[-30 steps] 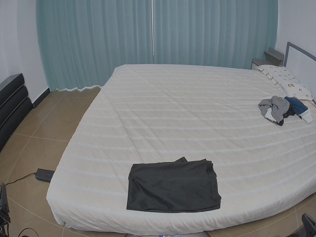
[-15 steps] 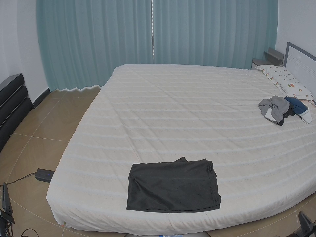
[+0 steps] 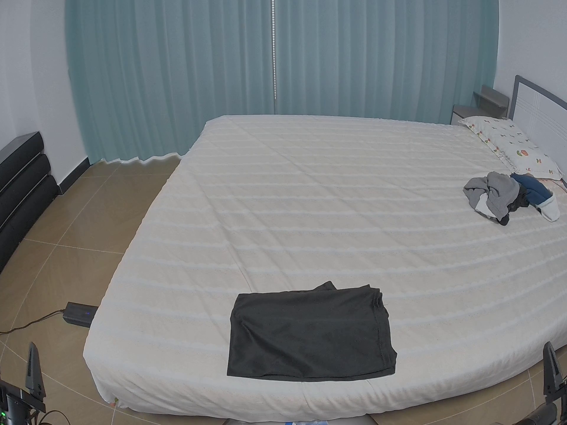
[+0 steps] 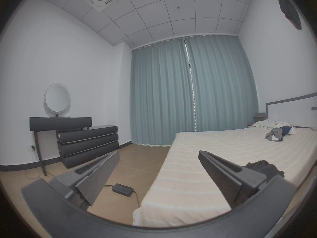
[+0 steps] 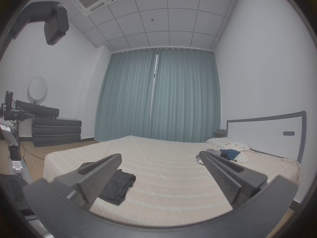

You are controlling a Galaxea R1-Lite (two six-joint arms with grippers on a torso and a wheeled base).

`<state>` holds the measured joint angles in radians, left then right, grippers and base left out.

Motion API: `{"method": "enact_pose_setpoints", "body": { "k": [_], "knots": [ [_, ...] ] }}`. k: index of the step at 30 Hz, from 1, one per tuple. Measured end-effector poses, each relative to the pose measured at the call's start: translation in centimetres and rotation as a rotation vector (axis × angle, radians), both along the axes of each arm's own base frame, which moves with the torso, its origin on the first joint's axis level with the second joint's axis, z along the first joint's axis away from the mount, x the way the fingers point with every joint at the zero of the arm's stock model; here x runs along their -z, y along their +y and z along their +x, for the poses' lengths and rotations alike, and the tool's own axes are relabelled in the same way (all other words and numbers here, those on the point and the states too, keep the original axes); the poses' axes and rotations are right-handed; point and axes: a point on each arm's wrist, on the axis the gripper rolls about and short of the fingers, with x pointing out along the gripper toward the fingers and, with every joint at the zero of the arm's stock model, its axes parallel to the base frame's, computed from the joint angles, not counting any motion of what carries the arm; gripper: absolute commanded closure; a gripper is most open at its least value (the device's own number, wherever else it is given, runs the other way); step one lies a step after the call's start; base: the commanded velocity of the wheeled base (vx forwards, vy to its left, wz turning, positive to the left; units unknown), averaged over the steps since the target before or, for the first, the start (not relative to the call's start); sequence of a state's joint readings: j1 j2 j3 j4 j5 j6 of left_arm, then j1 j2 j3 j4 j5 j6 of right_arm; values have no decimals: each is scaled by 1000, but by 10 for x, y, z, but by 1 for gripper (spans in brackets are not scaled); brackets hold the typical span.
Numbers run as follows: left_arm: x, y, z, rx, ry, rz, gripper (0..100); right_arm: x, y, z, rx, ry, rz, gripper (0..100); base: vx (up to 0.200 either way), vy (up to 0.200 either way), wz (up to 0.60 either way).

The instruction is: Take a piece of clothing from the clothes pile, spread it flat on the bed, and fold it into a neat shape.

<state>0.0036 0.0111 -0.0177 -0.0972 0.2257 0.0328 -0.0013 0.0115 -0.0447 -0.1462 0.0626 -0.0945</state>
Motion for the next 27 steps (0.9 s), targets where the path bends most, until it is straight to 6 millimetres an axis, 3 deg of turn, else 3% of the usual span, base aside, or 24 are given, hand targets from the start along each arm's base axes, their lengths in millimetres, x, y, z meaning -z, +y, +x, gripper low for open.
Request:
{"method": "enact_pose_setpoints", "body": {
  "k": [7, 27],
  "knots": [
    [11, -4, 1, 199, 100, -32, 0, 15, -1, 3, 58, 109, 29, 0, 0, 0, 0],
    [10, -5, 1, 224, 93, -27, 0, 22, -1, 4, 41, 176, 98, 0, 0, 0, 0]
  ]
}}
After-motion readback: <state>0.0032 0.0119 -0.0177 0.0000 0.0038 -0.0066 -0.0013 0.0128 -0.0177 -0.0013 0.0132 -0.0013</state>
